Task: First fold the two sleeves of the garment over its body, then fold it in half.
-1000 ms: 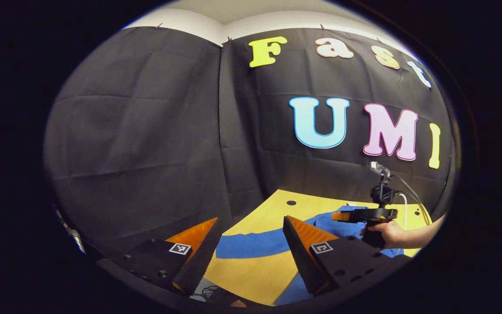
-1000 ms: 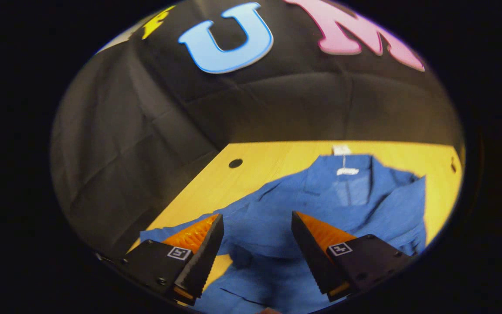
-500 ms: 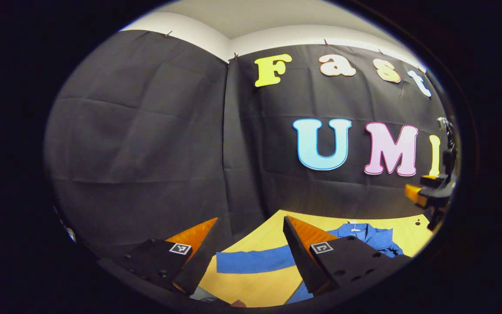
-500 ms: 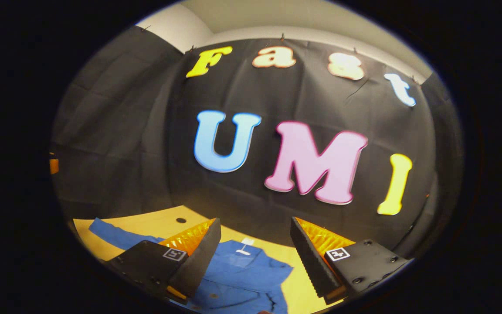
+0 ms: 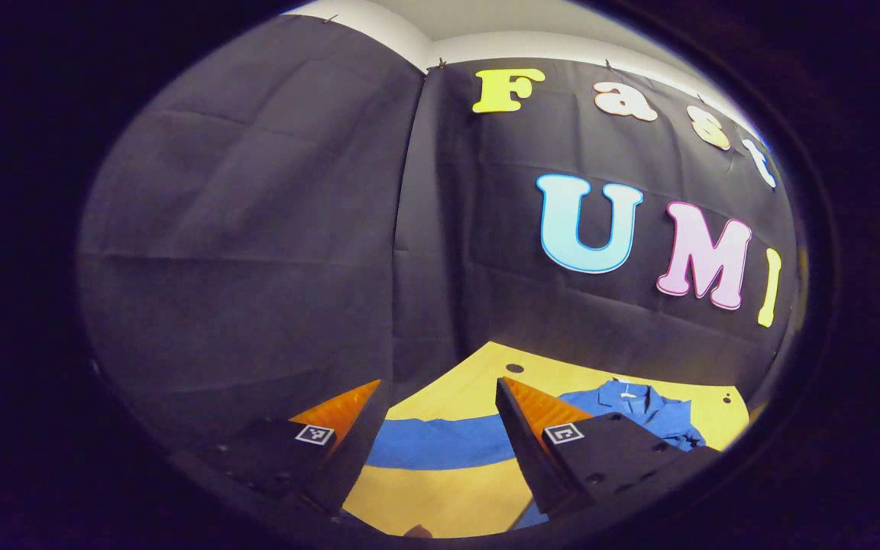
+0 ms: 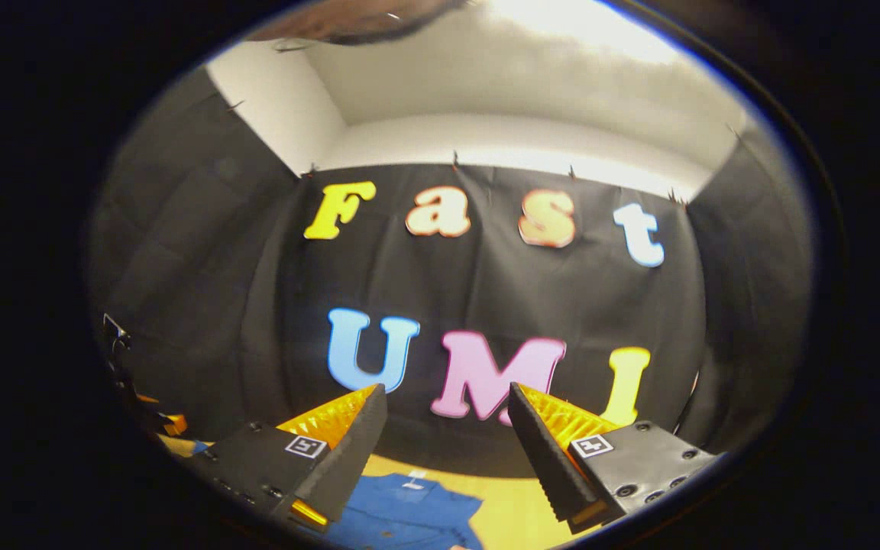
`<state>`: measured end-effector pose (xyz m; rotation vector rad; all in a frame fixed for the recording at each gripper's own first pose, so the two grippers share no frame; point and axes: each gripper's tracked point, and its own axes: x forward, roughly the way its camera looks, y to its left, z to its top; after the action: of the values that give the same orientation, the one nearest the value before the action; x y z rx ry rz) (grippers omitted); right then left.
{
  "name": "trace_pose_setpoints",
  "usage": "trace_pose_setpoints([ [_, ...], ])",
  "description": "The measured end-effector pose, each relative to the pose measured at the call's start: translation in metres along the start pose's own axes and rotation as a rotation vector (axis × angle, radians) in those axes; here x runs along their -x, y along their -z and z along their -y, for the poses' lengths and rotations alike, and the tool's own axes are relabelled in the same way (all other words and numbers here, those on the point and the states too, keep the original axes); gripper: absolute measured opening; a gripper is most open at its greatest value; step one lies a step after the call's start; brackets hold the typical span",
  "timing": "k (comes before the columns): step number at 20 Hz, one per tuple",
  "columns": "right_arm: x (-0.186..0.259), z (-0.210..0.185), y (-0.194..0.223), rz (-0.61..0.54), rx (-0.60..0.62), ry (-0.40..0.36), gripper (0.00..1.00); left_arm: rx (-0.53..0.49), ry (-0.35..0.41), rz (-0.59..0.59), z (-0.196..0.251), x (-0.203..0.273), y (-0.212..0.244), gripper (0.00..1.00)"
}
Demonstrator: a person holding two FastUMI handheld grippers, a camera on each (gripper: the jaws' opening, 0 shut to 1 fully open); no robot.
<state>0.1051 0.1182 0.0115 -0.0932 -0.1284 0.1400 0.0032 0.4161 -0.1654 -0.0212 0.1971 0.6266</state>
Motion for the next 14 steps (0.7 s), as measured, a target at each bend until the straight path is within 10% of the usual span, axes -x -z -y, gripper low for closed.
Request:
trace_pose_setpoints([
  [14, 0.004, -0.011, 0.013, -0.123, 0.044, 0.000, 1.00, -0.003, -0.085, -0.571, -0.050, -0.097, 0.157, 0.85],
])
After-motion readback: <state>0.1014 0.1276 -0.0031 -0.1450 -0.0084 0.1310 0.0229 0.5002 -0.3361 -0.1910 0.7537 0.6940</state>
